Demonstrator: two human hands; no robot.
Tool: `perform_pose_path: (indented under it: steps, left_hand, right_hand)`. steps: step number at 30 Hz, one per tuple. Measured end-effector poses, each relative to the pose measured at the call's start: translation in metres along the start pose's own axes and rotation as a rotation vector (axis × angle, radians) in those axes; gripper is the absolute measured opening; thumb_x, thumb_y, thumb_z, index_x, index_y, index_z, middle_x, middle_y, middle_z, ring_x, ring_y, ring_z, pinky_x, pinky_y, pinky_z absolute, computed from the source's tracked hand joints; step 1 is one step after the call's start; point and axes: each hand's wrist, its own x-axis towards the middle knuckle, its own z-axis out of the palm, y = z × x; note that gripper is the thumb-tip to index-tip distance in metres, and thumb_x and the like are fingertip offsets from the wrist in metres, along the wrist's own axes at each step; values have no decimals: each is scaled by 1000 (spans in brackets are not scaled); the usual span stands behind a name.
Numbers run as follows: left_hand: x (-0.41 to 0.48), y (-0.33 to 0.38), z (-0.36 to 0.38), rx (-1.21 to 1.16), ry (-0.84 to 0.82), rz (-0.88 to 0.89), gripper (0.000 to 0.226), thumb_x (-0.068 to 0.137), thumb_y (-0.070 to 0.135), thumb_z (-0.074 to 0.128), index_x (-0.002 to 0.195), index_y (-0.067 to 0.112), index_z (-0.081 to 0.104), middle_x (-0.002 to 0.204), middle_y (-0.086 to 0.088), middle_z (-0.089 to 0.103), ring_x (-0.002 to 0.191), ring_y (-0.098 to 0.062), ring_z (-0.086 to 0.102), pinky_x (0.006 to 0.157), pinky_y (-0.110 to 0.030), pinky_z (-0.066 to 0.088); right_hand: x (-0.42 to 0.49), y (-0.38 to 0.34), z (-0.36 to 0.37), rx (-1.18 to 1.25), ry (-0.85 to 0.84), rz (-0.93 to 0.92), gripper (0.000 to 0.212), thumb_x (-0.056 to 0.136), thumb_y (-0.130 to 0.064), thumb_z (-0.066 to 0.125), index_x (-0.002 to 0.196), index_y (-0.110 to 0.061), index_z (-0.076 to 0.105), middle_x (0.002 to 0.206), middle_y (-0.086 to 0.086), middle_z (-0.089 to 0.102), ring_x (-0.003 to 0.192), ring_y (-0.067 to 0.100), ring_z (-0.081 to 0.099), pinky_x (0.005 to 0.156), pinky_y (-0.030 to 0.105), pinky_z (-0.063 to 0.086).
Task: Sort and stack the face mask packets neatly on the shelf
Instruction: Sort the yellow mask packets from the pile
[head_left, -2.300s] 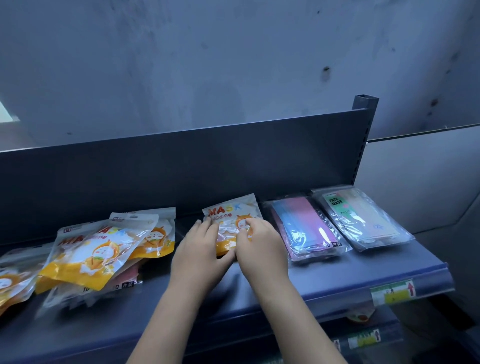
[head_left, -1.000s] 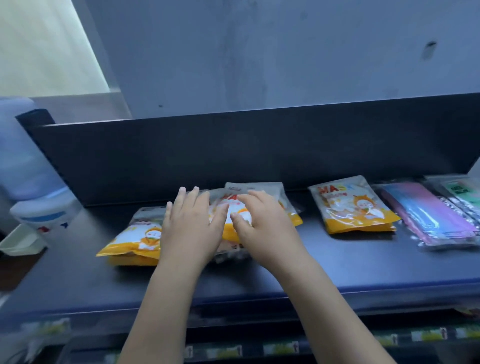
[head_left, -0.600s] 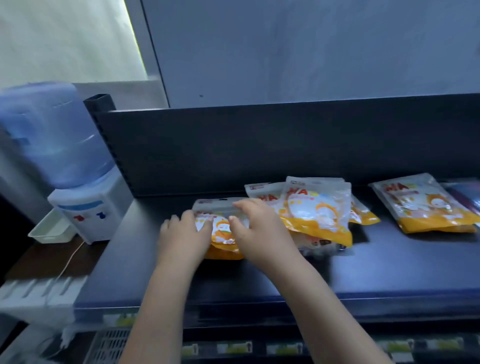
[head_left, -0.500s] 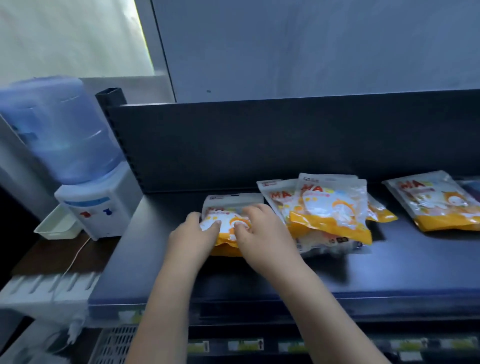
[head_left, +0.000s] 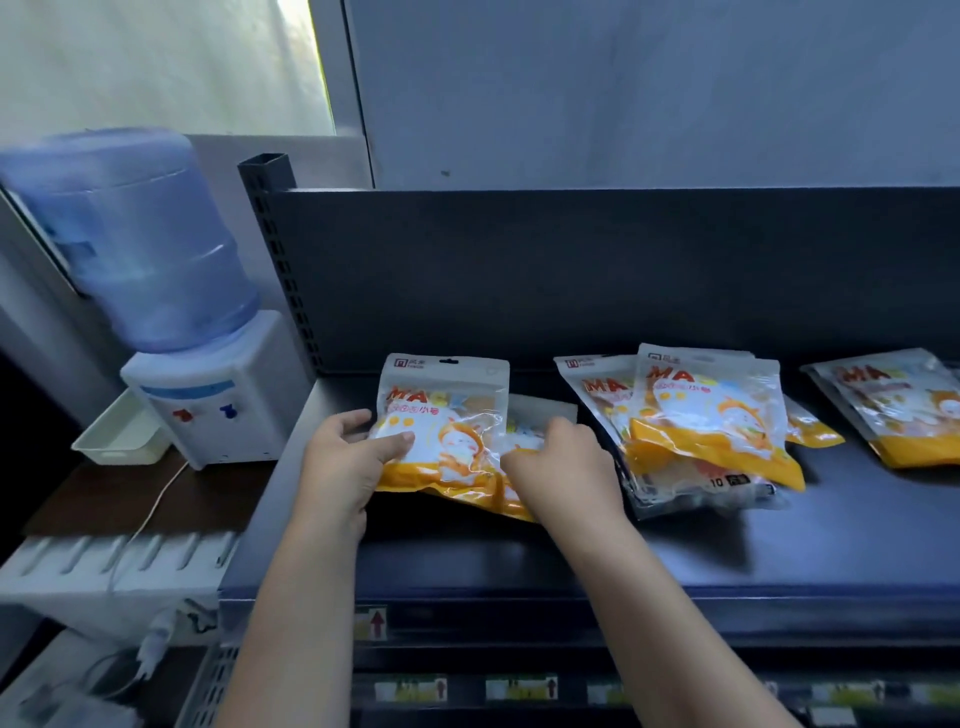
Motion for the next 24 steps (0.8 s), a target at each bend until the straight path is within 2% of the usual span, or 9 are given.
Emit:
perform_pose_path:
  steps: [3, 6, 9, 10, 12, 14, 18, 21, 24]
  left_hand:
    - [1, -5, -6, -11, 9, -15, 69, 76, -1, 86, 137, 10, 55, 114, -15, 70, 86, -23, 73, 58, -30, 56]
    - [5, -10, -9, -36, 11, -11, 69, 76, 1, 87, 137, 9, 56, 115, -15, 70, 88, -24, 73, 62, -31, 56]
    - [7, -9, -14, -101, 6, 0, 76, 72, 4, 89, 140, 11, 56, 120, -16, 70, 95, -31, 74, 78, -43, 62]
    - [6, -8, -16, -129, 3, 4, 80, 70, 4, 90, 141, 12, 55, 121, -15, 69, 96, -31, 75, 83, -46, 62]
    - [2, -5, -18, -207, -6, 31, 87, 66, 6, 92, 143, 12, 53, 123, -15, 69, 98, -32, 75, 90, -49, 61]
    - [-1, 1, -19, -302, -25, 67, 94, 59, 9, 93, 143, 9, 53, 125, -16, 70, 102, -35, 74, 97, -55, 57]
    - [-10, 14, -12, -400, -56, 154, 71, 78, -1, 80, 143, 8, 53, 127, -12, 69, 109, -33, 72, 93, -52, 58]
    - [-19, 24, 5, -394, -73, 242, 62, 82, 2, 79, 139, 13, 57, 125, -8, 70, 109, -28, 73, 85, -40, 61]
    - [-31, 30, 28, -382, -84, 285, 46, 84, 7, 79, 127, 17, 65, 123, -8, 71, 112, -28, 72, 86, -42, 61]
  right_hand:
    - [4, -1, 5, -22, 20, 4, 66, 78, -16, 72, 139, -21, 49, 143, 9, 40, 111, 35, 55, 76, 40, 56]
    - [8, -3, 10, 259, 45, -34, 102, 73, 1, 80, 158, -28, 31, 155, 4, 23, 97, 20, 58, 71, 35, 62]
    - [7, -3, 15, 559, 21, 17, 116, 65, 10, 84, 161, -26, 29, 143, 5, 51, 104, 19, 64, 73, 32, 63]
    - [6, -2, 17, 668, 4, 35, 108, 64, 12, 84, 156, -24, 39, 134, 4, 62, 109, 23, 67, 78, 38, 65]
    - [6, -2, 18, 790, 4, -21, 66, 70, 7, 85, 126, -22, 65, 109, -1, 76, 102, 20, 75, 80, 43, 66]
    - [2, -3, 14, 822, 28, -150, 37, 77, -6, 88, 104, -25, 72, 97, -3, 79, 92, 13, 77, 79, 41, 66]
    - [0, -2, -9, 918, 73, -305, 22, 91, -16, 81, 107, -27, 71, 100, -4, 80, 92, 12, 78, 78, 40, 66]
    - [5, 7, -35, 979, 155, -290, 15, 99, -11, 69, 107, -23, 72, 99, -1, 81, 91, 14, 79, 75, 41, 66]
    - [10, 20, -65, 1016, 197, -262, 17, 104, -11, 62, 108, -23, 73, 99, 0, 81, 94, 19, 79, 81, 49, 65]
